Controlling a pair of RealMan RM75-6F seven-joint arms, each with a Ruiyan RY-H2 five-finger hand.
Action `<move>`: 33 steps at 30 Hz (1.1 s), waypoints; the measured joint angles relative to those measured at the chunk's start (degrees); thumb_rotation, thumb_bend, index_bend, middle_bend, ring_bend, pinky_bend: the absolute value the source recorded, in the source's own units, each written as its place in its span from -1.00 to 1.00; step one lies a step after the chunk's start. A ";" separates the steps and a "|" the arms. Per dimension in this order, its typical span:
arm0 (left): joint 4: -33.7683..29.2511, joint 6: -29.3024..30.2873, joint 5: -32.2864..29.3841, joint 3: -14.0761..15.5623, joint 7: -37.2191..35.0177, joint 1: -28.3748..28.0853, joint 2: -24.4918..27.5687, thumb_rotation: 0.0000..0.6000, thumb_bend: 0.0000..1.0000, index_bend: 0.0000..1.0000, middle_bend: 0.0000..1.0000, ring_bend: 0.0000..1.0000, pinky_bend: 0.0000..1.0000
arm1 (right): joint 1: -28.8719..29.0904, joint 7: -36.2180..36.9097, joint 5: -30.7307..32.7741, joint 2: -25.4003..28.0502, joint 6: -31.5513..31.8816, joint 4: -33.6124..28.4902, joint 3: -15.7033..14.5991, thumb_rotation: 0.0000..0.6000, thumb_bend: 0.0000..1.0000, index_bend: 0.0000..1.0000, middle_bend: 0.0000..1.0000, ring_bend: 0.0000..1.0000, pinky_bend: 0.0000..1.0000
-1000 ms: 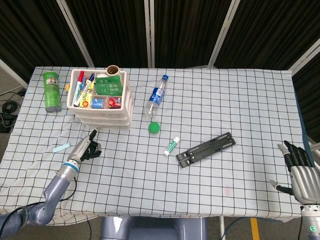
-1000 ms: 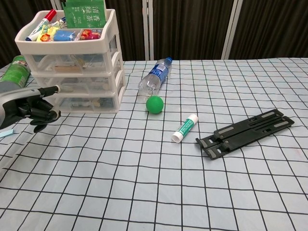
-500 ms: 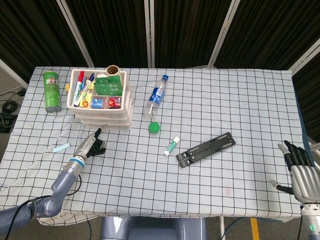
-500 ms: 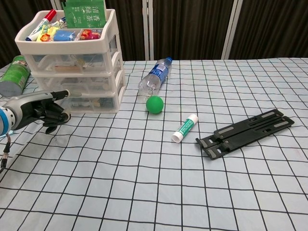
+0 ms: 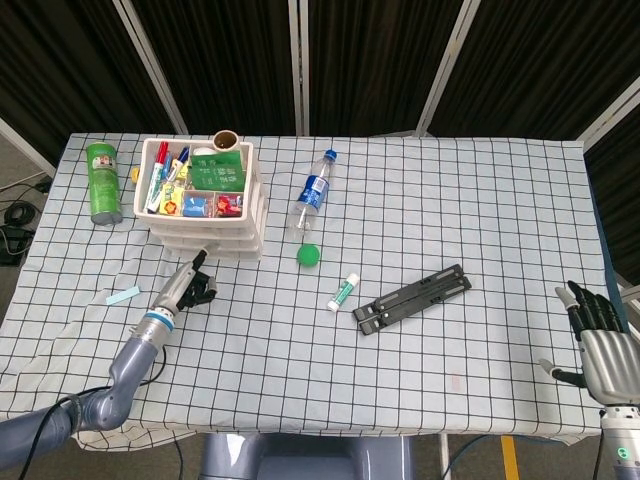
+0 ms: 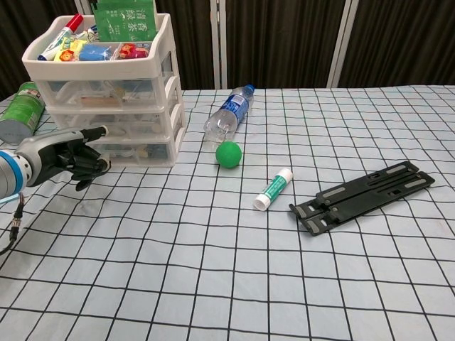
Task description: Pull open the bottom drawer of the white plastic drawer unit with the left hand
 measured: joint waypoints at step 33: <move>3.59 0.98 12.79 3.48 -9.51 0.71 -2.66 1.00 0.56 -0.98 0.64 0.76 0.50 | 0.48 -1.81 1.33 -0.57 -1.59 -0.18 -0.11 1.00 -0.96 -1.00 -1.00 -1.00 -1.00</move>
